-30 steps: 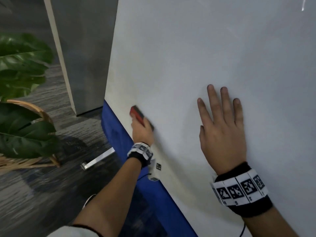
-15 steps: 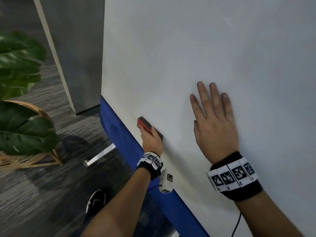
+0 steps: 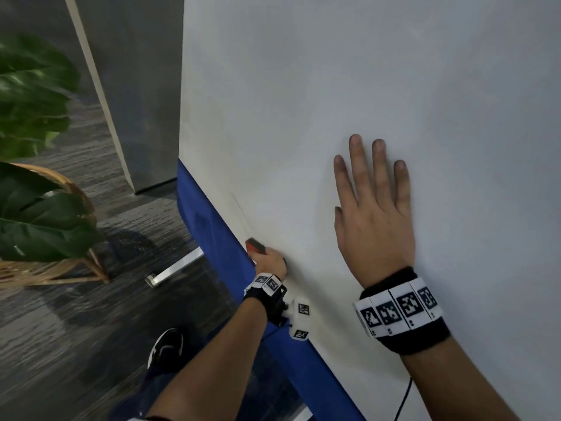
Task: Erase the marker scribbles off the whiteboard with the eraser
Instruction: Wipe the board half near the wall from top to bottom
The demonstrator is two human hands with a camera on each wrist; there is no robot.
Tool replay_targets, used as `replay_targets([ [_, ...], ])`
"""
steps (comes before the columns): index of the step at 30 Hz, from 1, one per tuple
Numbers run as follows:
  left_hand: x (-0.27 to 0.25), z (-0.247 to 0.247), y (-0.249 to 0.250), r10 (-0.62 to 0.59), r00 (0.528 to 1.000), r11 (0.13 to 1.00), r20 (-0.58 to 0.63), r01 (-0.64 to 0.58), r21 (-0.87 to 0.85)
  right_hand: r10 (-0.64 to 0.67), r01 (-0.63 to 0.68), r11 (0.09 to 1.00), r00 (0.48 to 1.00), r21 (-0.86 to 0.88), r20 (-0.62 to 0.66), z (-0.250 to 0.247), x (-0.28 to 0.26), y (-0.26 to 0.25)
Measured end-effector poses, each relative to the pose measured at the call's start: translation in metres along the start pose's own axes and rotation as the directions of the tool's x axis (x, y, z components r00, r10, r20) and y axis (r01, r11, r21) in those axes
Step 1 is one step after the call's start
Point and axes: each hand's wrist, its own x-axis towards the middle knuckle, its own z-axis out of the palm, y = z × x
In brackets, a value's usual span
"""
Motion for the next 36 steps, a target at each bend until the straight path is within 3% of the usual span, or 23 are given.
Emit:
replay_targets([
  [4, -0.015, -0.001, -0.004, 0.225, 0.972, 0.973, 0.071, -0.228, 0.028, 0.010, -0.010, 1.000, 1.000, 0.006, -0.021, 0.003, -0.001, 0.000],
  [6, -0.004, -0.003, -0.031, 0.254, 0.963, 0.963, 0.091, -0.261, 0.064, 0.008, -0.009, 1.000, 1.000, -0.002, -0.016, 0.003, -0.001, -0.001],
  [10, 0.003, -0.001, -0.093, 0.073, 0.970, 0.976, 0.231, -0.117, 0.186, 0.004, -0.005, 1.000, 1.000, -0.025, -0.029, 0.005, -0.002, -0.001],
  [14, -0.035, 0.022, -0.118, 0.041, 0.999, 0.977, -0.005, -0.039, 0.211, -0.005, 0.003, 0.999, 0.999, -0.048, -0.037, 0.008, -0.004, -0.002],
  [16, -0.044, 0.026, -0.109, 0.004, 0.998, 0.984, -0.062, 0.007, 0.176, -0.004, 0.003, 0.999, 0.999, -0.045, -0.042, 0.009, -0.004, -0.002],
  [20, -0.046, 0.007, -0.051, 0.228, 0.973, 0.972, -0.017, -0.227, 0.052, -0.015, 0.012, 0.999, 0.999, -0.048, -0.047, 0.009, -0.005, 0.000],
  [24, -0.016, 0.000, -0.004, 0.341, 0.940, 0.938, -0.017, -0.341, -0.055, -0.018, 0.015, 0.998, 0.998, -0.062, -0.054, 0.009, -0.008, -0.002],
  [27, -0.024, 0.000, -0.031, 0.398, 0.917, 0.918, 0.027, -0.397, -0.020, -0.025, 0.023, 0.999, 0.998, -0.042, -0.059, 0.011, -0.008, -0.001],
  [32, -0.049, -0.003, -0.098, 0.328, 0.923, 0.944, 0.201, -0.328, -0.034, 0.004, -0.004, 0.999, 1.000, 0.038, -0.005, 0.013, -0.020, 0.000],
  [34, -0.038, -0.004, -0.088, 0.293, 0.935, 0.956, 0.199, -0.291, -0.040, 0.000, -0.001, 0.999, 0.999, 0.038, 0.040, 0.016, -0.032, 0.001],
  [36, -0.017, -0.007, -0.060, 0.338, 0.932, 0.941, 0.129, -0.332, -0.064, 0.006, -0.009, 0.999, 0.998, 0.044, 0.057, 0.019, -0.041, 0.003],
])
